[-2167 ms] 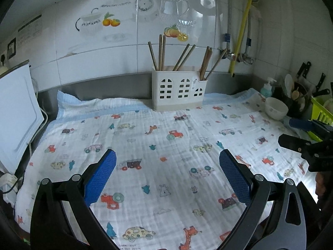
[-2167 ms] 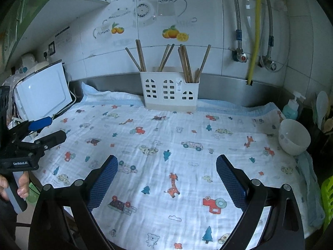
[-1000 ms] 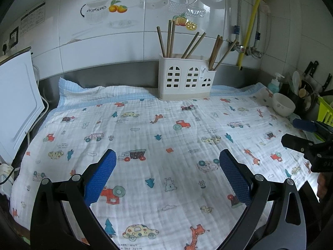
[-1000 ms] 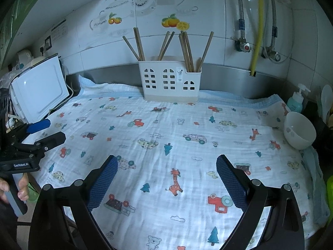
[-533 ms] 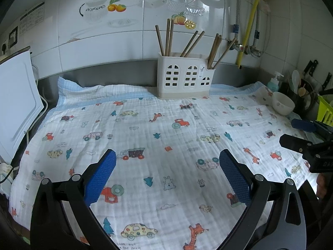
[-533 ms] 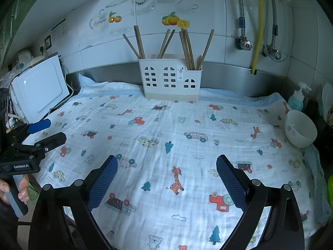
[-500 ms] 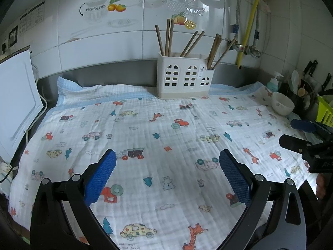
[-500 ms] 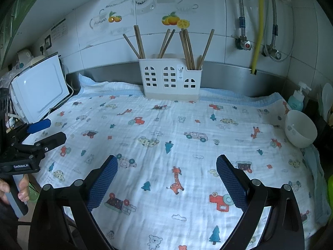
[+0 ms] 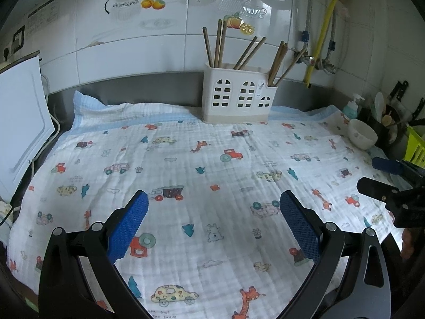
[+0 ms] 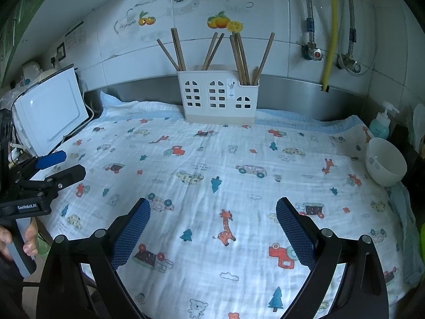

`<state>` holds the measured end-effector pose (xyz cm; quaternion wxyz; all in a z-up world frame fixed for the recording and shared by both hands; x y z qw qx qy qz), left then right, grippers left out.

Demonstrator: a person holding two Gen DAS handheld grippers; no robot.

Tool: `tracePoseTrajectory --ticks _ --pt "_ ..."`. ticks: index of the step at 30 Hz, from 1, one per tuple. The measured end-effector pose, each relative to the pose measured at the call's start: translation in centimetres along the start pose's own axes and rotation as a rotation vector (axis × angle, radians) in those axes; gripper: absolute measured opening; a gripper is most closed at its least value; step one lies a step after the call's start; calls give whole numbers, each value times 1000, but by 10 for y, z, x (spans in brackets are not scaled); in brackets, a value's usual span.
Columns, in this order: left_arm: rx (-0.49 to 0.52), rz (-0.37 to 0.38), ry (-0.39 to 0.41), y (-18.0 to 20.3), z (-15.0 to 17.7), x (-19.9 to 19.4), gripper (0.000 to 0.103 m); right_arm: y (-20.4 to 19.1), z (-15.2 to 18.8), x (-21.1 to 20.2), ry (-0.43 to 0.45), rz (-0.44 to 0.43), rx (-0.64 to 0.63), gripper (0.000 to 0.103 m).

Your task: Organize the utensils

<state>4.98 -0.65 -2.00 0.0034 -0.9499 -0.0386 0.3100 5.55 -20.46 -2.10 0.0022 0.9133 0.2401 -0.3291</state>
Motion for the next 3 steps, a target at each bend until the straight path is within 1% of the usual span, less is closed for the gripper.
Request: tracePoseTrajectory --ticks 3 --pt "8 -1 2 0 0 0 98 0 0 0 -1 1 1 92"
Point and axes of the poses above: each gripper's, at about its wrist camera, not at the fingertips, and x roughly the way its jaws point, y to its right, z to its underside, the point moved 6 cm from there along x, roughly the way its jaws point, and after that the axes turned 11 degrees about -z, right-handed, at the moved point
